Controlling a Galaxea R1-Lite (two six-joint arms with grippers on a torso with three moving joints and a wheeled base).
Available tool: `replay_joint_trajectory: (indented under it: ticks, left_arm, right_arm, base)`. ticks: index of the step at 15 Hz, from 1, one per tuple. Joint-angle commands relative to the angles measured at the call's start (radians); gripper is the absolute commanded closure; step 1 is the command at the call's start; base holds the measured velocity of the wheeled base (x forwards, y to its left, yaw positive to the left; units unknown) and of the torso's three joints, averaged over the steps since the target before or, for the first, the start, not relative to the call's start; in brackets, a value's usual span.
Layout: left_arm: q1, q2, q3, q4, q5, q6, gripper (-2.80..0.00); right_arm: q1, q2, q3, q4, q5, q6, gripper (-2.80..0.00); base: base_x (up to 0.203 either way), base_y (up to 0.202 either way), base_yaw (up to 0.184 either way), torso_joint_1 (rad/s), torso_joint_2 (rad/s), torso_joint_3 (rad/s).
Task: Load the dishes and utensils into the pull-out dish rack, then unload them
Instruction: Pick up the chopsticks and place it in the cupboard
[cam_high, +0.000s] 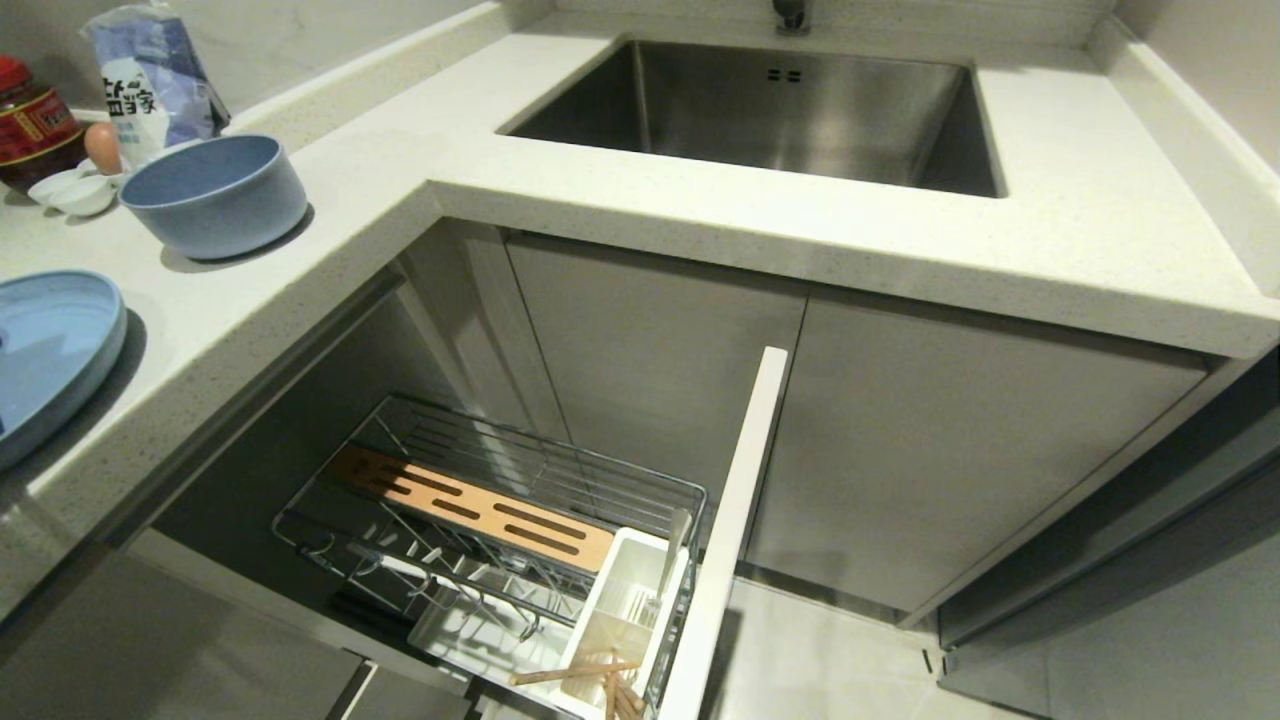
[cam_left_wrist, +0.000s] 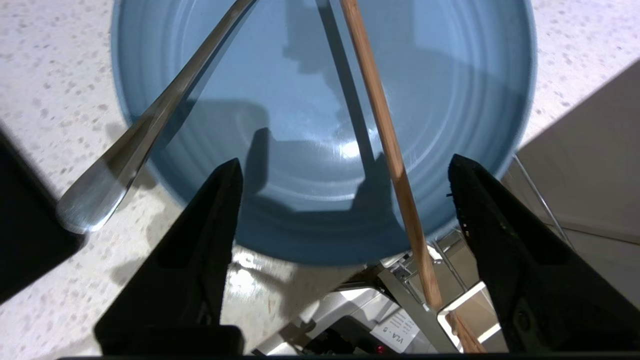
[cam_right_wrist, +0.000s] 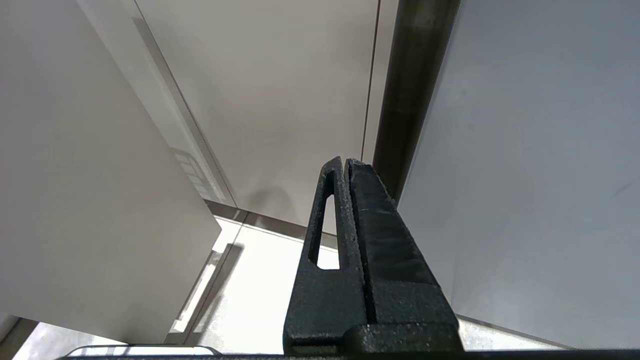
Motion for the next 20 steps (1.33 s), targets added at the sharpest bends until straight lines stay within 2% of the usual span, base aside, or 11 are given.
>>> replay_joint_trajectory:
  ticks: [1, 13, 14, 15, 20]
  left_arm:
    - [0.007, 0.048, 0.007, -0.002, 0.001, -0.004, -2.8]
    - [0.006, 0.109, 0.043, -0.041, -0.009, 0.002, -2.8]
    - [0.006, 0.109, 0.043, -0.041, -0.009, 0.003, -0.54]
    - [0.006, 0.109, 0.043, -0.041, -0.009, 0.005, 0.0]
    - [0.004, 0.11, 0.043, -0.04, -0.042, 0.018, 0.0]
  right_arm:
    - [0.0, -0.001, 0.026, -0.001, 0.0, 0.001, 0.0]
    - [0.0, -0.001, 0.026, -0.001, 0.0, 0.0, 0.0]
    - [0.0, -0.001, 0.026, -0.001, 0.0, 0.001, 0.0]
    - [0.0, -0.001, 0.026, -0.001, 0.0, 0.001, 0.0]
    - [0.0, -0.001, 0.026, -0.001, 0.0, 0.001, 0.0]
  base:
    - [0.0, 0.0, 0.0, 0.0, 0.0, 0.0]
    - [0.0, 0.0, 0.0, 0.0, 0.0, 0.0]
    - [0.0, 0.0, 0.0, 0.0, 0.0, 0.0]
    - [0.0, 0.0, 0.0, 0.0, 0.0, 0.0]
    - [0.0, 0.0, 0.0, 0.0, 0.0, 0.0]
